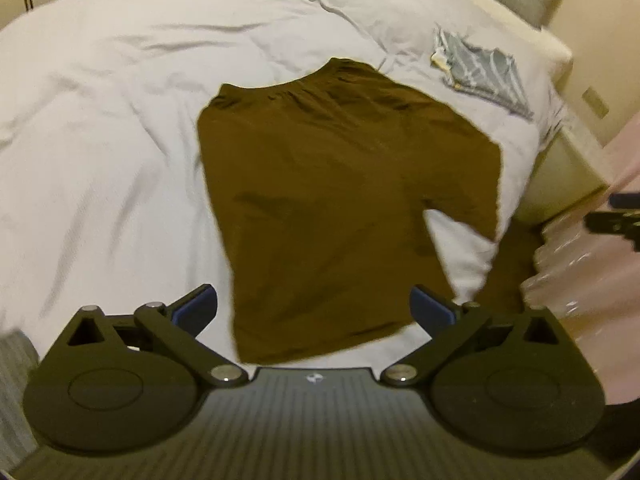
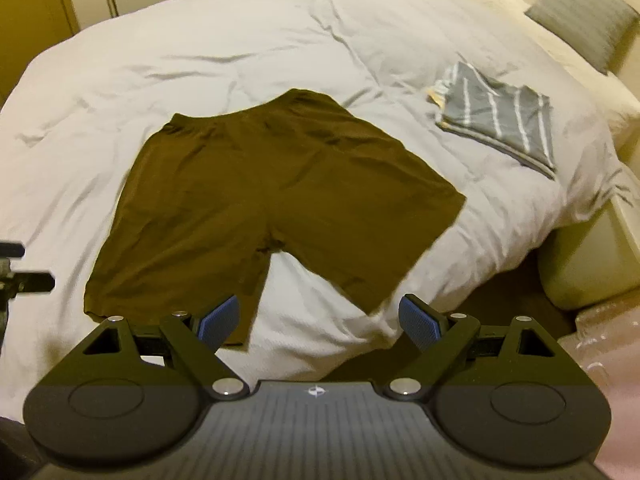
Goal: Fold clothes
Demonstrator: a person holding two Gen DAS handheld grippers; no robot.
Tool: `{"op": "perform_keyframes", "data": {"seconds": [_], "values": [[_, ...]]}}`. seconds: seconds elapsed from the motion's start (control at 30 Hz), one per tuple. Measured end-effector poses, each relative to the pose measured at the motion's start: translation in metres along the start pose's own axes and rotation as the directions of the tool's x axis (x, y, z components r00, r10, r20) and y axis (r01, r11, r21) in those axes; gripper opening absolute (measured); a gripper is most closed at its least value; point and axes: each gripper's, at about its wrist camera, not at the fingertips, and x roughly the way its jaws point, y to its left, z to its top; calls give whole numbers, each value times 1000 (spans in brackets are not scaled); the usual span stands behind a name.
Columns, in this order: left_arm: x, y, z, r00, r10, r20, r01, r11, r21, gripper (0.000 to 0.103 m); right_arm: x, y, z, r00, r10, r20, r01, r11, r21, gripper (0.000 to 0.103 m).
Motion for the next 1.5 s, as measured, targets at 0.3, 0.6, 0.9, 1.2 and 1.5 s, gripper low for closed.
{"op": "perform_keyframes", "data": {"seconds": [0.3, 0.6, 0.9, 1.2, 1.5], "values": [[-30, -43, -28, 996, 85, 29, -84, 996, -36, 101, -29, -25, -23, 996, 67, 58, -68, 997, 27, 89], [-57, -53, -56, 986, 155, 62, -145, 979, -143, 101, -41, -30, -50, 991, 113, 76, -112, 994, -17, 89], [-69, -64, -75, 978, 198, 70, -190, 977, -101, 101, -37, -21, -71, 986, 145, 84, -141, 988, -57, 89], [-52, -6, -57, 958, 272, 97, -286, 934, 212, 101, 7, 82, -88, 973, 216, 81, -175, 919, -353, 78], [22, 103, 18, 958, 268, 103, -286, 866, 409, 101, 91, 229, -97, 973, 230, 28, -153, 731, -665, 54]]}}
